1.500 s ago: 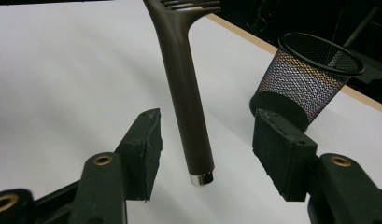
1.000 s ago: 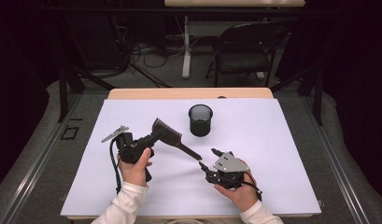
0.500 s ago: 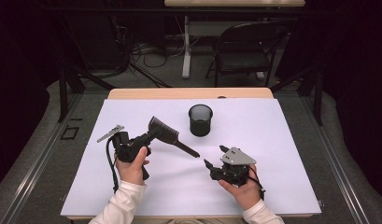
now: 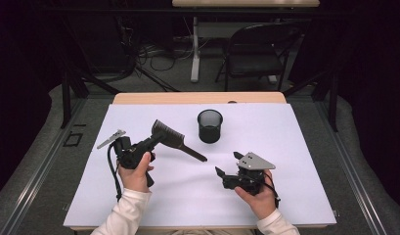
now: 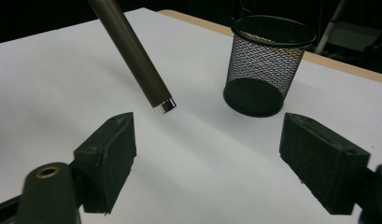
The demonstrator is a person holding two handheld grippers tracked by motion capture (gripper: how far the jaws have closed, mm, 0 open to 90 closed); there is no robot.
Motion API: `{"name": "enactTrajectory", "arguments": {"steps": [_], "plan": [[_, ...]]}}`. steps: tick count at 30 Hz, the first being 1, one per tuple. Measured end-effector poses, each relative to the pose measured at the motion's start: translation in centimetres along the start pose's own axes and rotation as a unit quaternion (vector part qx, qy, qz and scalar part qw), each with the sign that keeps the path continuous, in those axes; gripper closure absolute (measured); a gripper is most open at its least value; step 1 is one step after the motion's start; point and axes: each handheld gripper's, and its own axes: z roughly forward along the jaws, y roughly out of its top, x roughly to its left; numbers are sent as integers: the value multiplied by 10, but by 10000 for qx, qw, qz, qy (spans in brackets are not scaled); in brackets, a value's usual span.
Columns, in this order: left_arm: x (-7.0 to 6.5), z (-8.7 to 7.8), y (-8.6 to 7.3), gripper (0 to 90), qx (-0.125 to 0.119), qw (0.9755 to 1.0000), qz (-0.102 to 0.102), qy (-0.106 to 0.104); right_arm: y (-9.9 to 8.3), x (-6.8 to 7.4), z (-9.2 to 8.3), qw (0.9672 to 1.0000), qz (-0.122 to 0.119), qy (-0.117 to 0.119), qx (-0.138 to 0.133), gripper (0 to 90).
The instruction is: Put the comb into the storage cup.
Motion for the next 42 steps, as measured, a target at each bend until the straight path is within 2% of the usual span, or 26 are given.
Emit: {"name": "enactTrajectory", "arguments": {"steps": [2, 7, 13, 22, 30, 42], "plan": [[0, -1, 0, 841, -21, 10000, 5, 11, -1, -1, -1, 9999, -39, 91, 38, 147], [1, -3, 2, 841, -79, 10000, -7, 44, -2, -2, -3, 9999, -44, 106, 58, 144], [4, -3, 3, 841, -109, 9999, 20, 95, -3, -5, -2, 10000, 39, 51, 73, 91], [5, -4, 4, 841, -149, 9997, 54, 166, -5, -12, 0, 9994, 225, -178, 168, 0], [3, -4, 6, 842, -167, 9996, 113, 203, -7, -17, 1, 9984, 318, -419, 218, 0], [-6, 11, 14, 841, -186, 9993, 227, 224, -9, -20, 0, 9979, 315, -515, 226, 0]]}}
